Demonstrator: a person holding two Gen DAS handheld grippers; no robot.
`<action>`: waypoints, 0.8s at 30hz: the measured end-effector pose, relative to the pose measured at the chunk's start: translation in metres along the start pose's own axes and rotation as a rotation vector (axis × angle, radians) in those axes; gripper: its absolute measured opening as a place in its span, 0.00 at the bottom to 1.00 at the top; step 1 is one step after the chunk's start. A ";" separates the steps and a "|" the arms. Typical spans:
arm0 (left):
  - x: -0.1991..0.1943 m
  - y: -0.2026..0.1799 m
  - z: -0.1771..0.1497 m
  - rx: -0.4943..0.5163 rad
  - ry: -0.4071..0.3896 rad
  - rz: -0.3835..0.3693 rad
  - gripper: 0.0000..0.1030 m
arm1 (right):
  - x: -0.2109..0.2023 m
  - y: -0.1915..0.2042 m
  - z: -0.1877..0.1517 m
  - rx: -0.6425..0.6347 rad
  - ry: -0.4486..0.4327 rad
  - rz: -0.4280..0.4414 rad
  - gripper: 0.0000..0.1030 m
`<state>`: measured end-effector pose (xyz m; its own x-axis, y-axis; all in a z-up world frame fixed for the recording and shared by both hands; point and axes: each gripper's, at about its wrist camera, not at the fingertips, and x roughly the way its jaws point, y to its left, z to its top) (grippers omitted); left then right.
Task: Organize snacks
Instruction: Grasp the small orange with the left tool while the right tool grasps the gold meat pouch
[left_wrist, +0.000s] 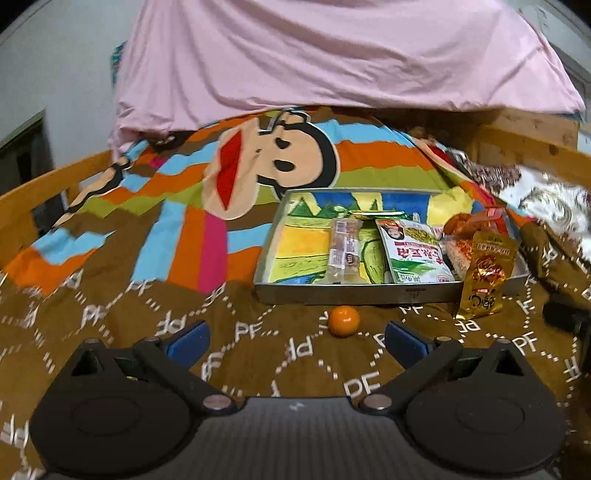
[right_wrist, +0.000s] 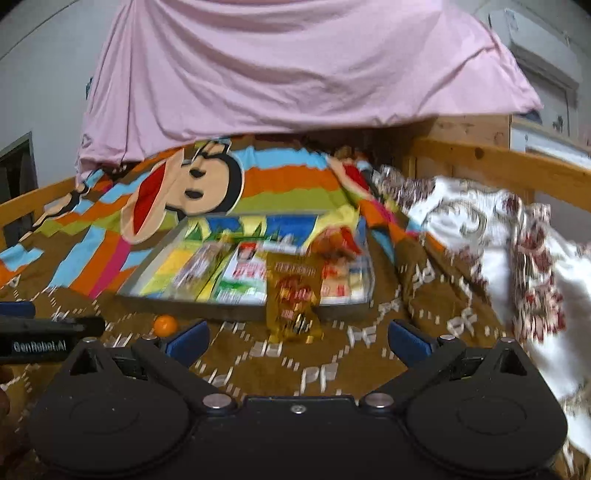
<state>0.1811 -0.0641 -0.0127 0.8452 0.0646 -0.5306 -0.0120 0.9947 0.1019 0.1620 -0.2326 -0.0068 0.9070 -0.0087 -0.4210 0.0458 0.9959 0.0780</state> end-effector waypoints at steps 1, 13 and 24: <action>0.007 -0.001 0.002 0.011 0.006 -0.007 1.00 | 0.005 0.000 0.002 -0.005 -0.014 -0.011 0.99; 0.065 0.000 0.014 0.052 0.084 -0.103 1.00 | 0.071 -0.010 -0.013 0.017 0.045 -0.046 0.99; 0.102 -0.026 0.009 0.198 0.142 -0.096 1.00 | 0.096 0.001 -0.021 -0.030 0.099 -0.029 0.99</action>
<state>0.2718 -0.0845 -0.0620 0.7537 -0.0048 -0.6572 0.1810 0.9628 0.2005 0.2401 -0.2303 -0.0665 0.8598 -0.0303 -0.5098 0.0579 0.9976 0.0384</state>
